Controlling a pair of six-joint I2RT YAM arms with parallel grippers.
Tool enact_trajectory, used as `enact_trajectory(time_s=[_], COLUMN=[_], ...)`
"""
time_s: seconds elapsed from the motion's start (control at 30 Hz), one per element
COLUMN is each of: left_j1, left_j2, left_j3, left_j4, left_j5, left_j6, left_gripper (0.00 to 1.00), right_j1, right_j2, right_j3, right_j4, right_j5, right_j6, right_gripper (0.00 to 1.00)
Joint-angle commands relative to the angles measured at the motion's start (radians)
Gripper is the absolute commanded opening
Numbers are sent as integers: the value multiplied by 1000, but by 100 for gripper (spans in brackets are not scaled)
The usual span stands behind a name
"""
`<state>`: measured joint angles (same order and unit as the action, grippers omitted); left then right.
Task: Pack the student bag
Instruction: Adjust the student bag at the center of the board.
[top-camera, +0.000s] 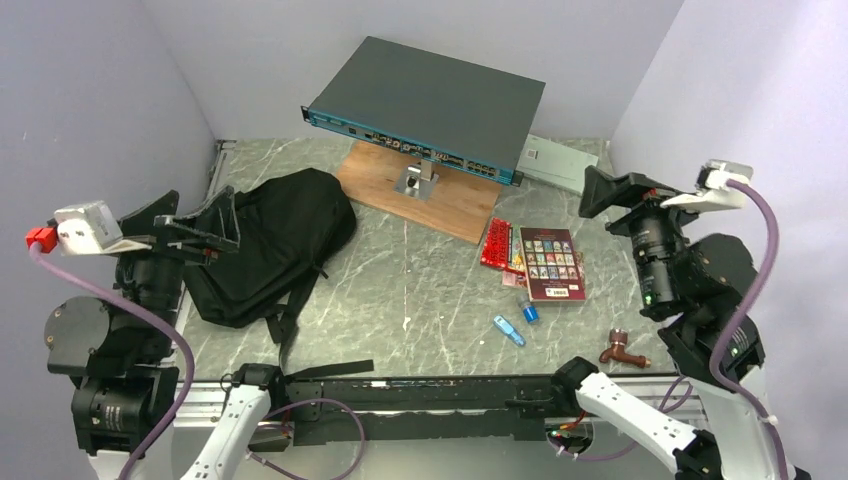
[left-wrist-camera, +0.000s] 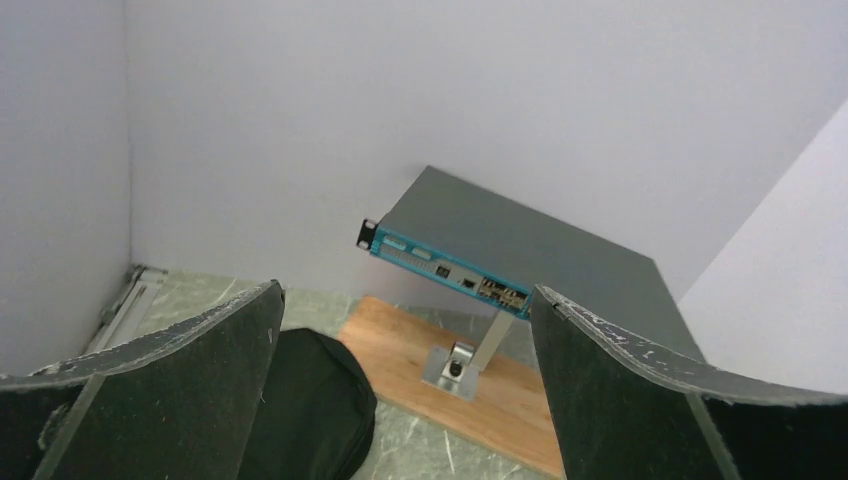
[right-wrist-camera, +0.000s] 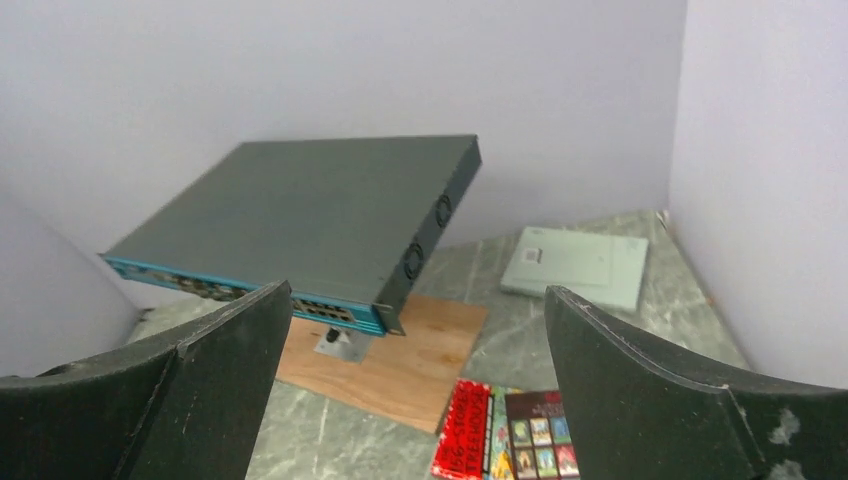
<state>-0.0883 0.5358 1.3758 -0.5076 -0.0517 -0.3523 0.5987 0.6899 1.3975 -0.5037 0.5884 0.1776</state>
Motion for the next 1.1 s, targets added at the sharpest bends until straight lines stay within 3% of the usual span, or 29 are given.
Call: enact_trajectory(time_s=[0.0, 0.17, 0.27, 0.37, 0.6, 0.77, 0.93, 1.07], left_j1=[4, 4, 4, 4, 4, 4, 4, 19], left_j2=[37, 27, 66, 107, 147, 151, 226, 234], left_j3=[-3, -98, -116, -151, -319, -505, -573, -678], left_j4=[-84, -103, -166, -215, -230, -85, -18, 159], left_j5=[-65, -76, -64, -64, 16, 233, 141, 106], left_j6=[12, 12, -16, -54, -90, -75, -144, -304], left_gripper=[99, 99, 99, 99, 99, 99, 99, 99], right_j1=[-2, -2, -2, -2, -2, -2, 0, 0], right_j2=[94, 98, 1, -88, -75, -44, 50, 96], right_j3=[22, -47, -207, -340, -501, -647, -710, -742], right_j4=[-145, -172, -162, -48, -51, 89, 222, 295], right_j5=[131, 5, 60, -122, -407, -626, -784, -822], right_j6=[94, 132, 340, 306, 358, 413, 447, 465], right_gripper=[100, 100, 100, 100, 100, 100, 100, 100])
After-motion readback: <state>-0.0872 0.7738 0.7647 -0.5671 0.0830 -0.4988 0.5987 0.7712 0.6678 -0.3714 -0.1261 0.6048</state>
